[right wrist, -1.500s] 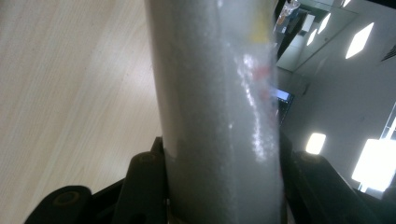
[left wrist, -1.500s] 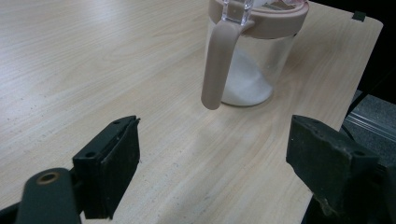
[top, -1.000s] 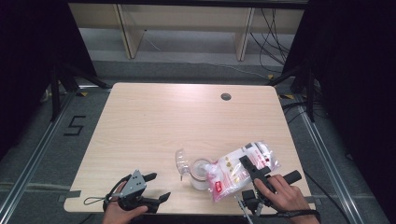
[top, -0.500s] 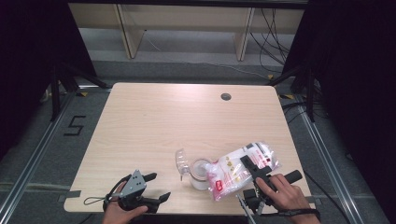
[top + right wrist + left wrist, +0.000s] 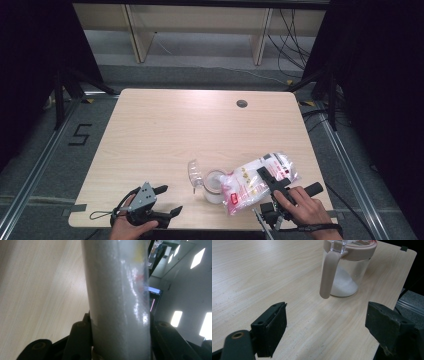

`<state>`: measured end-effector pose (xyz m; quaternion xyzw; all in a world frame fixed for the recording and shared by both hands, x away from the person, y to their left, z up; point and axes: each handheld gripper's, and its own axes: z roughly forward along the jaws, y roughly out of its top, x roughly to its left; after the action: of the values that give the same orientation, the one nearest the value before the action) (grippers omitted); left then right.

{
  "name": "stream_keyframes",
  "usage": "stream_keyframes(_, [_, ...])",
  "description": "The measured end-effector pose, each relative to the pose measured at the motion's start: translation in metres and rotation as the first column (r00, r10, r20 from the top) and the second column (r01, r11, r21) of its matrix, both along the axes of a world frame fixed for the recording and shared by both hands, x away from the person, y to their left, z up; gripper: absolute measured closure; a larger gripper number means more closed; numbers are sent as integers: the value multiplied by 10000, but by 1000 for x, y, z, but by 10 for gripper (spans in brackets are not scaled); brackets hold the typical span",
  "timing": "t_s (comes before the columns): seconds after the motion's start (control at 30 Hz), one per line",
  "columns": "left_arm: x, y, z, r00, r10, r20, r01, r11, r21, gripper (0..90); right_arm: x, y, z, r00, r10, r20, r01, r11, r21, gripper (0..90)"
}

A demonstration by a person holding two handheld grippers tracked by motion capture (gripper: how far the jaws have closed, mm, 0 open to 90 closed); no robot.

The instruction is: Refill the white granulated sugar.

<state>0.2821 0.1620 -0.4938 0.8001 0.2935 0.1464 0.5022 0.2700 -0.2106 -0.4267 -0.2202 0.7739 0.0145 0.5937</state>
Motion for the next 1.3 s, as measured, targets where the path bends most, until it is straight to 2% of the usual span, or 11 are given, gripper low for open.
stream_keyframes(0.47, [0, 0, 0, 10000, -5, -12, 5, 10000, -1, 170, 0, 0, 0, 10000, 10, -69, -10, 10000, 18, 654])
stream_keyframes(0.57, [0, 0, 0, 10000, -2, -6, 2, 10000, -5, 171, 0, -1, -1, 9998, -102, -175, 105, 9998, 153, 655])
stream_keyframes(0.73, [0, 0, 0, 10000, -34, -26, 34, 10000, -7, 171, 0, 1, 1, 9999, 114, -5, -114, 9999, 25, 657])
stream_keyframes(0.77, [0, 0, 0, 10000, -31, -29, 31, 10000, -8, 172, 1, 2, 2, 9994, 330, 70, -329, 9994, -141, 657])
stream_keyframes(0.93, [0, 0, 0, 10000, 4, 4, -4, 10000, -7, 171, 0, 0, 0, 10000, 64, -8, -64, 9999, 81, 657])
stream_keyframes(1.3, [0, 0, 0, 10000, -26, -15, 26, 10000, -9, 171, 0, 0, 1, 10000, 91, -2, -91, 10000, -5, 659])
